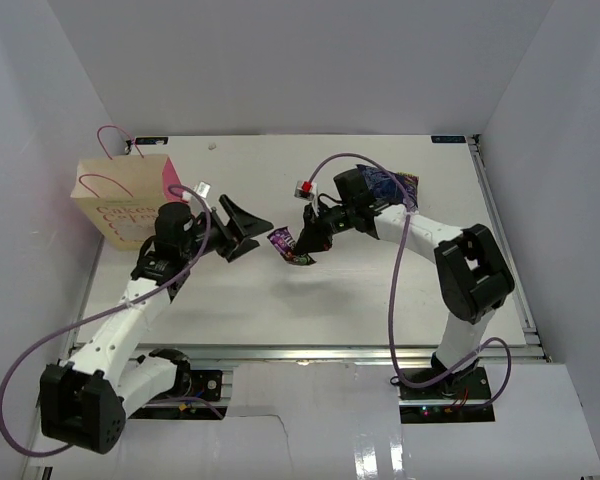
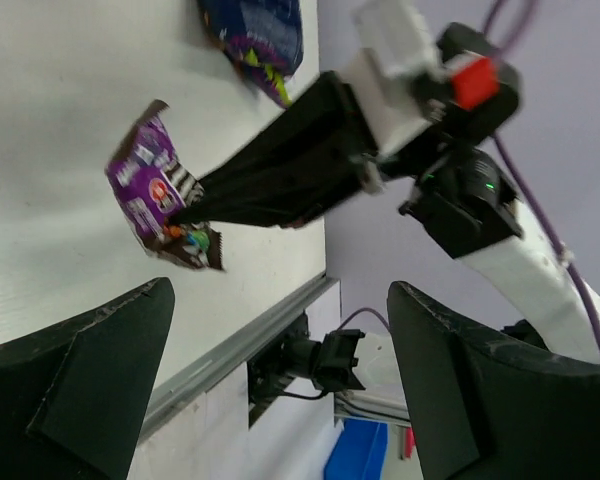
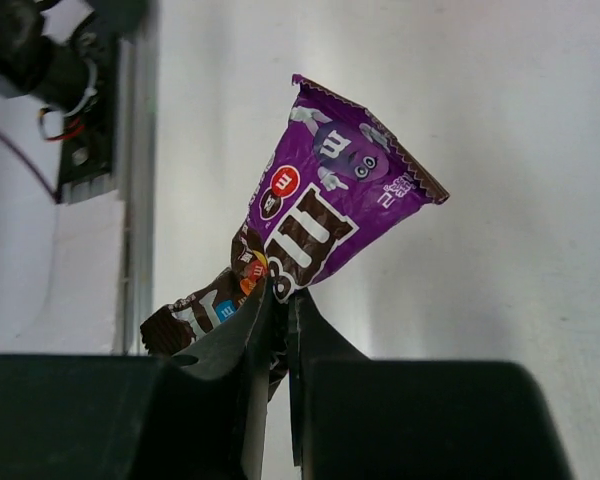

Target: Place the snacks into the paper bag

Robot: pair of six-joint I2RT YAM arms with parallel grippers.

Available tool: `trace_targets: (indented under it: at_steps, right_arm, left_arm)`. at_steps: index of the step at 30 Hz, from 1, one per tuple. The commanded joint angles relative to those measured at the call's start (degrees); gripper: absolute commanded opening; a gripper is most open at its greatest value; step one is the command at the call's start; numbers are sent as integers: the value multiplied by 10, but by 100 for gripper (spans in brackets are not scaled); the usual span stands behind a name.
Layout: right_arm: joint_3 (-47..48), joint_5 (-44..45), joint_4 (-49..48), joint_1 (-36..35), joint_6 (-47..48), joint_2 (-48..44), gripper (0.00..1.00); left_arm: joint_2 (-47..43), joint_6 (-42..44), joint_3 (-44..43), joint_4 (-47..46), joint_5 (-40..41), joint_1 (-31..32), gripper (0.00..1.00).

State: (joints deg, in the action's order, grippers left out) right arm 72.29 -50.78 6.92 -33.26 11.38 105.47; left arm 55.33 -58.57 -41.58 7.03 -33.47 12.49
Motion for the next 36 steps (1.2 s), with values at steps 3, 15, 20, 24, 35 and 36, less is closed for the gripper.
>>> trace_targets:
  at_steps: [3, 15, 20, 24, 35, 36]
  right_arm:
    - [-51, -87, 20, -5, 42, -86, 8]
    - [-68, -107, 13, 8, 13, -141, 8]
    - [-54, -107, 8, 7, 4, -126, 10]
    - [-44, -90, 11, 11, -1, -119, 26]
    - [-2, 18, 76, 82, 66, -159, 72]
    - [0, 33, 84, 87, 91, -170, 75]
  left_arm:
    - [83, -48, 20, -86, 58, 70, 97]
    - [179, -47, -24, -121, 47, 119, 65]
    - [181, -59, -22, -145, 26, 124, 38]
    - [168, -59, -21, -146, 24, 124, 14]
    - [86, 78, -161, 92, 110, 3, 0]
    - [76, 90, -180, 131, 119, -18, 0]
